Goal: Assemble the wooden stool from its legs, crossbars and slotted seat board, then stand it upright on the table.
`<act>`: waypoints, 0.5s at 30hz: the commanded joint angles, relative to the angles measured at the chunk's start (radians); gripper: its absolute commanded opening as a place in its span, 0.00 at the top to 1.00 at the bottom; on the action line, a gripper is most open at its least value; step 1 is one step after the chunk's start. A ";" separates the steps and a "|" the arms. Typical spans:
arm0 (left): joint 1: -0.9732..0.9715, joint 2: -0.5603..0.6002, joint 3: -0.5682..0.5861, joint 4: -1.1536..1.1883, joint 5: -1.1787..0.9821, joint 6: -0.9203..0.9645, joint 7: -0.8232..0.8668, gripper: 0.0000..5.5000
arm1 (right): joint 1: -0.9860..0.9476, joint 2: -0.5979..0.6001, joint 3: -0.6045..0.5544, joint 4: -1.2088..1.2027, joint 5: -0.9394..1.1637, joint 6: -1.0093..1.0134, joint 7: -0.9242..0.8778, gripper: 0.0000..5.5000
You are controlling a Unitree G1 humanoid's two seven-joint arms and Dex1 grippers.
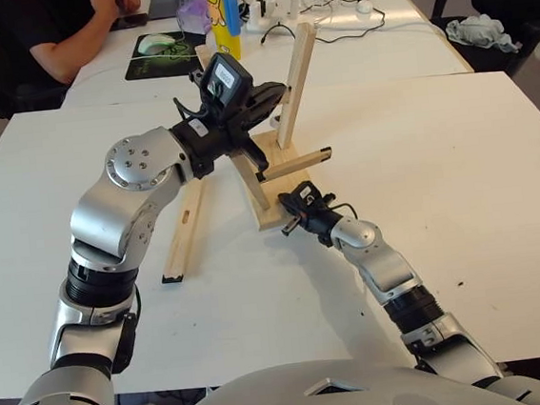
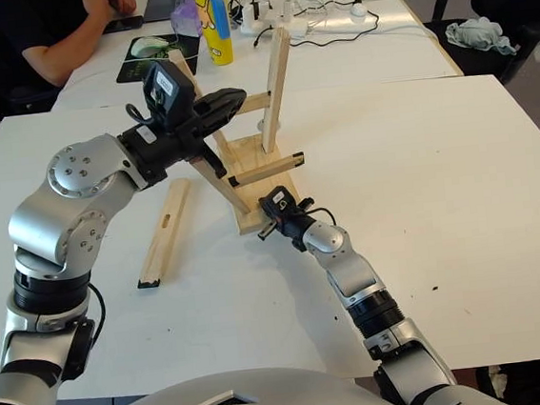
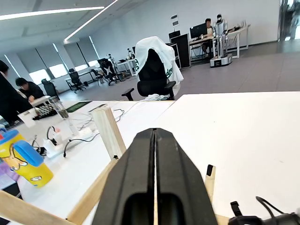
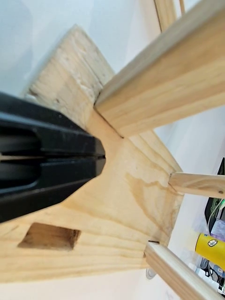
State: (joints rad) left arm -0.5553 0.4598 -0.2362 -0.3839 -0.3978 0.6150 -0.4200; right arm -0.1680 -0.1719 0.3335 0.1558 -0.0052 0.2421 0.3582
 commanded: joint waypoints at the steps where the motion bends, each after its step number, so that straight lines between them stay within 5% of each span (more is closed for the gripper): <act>1: 0.019 -0.095 0.093 0.074 0.056 -0.102 0.109 1.00 | 0.119 -0.034 0.042 0.100 -0.035 0.119 0.028 1.00; 8: 0.058 -0.077 0.404 0.105 0.165 -0.207 0.331 0.95 | 0.135 -0.038 0.028 0.089 -0.029 0.116 0.018 1.00; 15: 0.497 -0.117 0.355 0.049 0.161 -0.035 0.297 0.75 | 0.183 -0.040 0.009 0.045 -0.022 0.112 -0.001 1.00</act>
State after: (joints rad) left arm -0.1625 0.3817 0.1444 -0.2941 -0.2248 0.5213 -0.1218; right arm -0.1341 -0.1699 0.3202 0.1129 0.0016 0.2402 0.3470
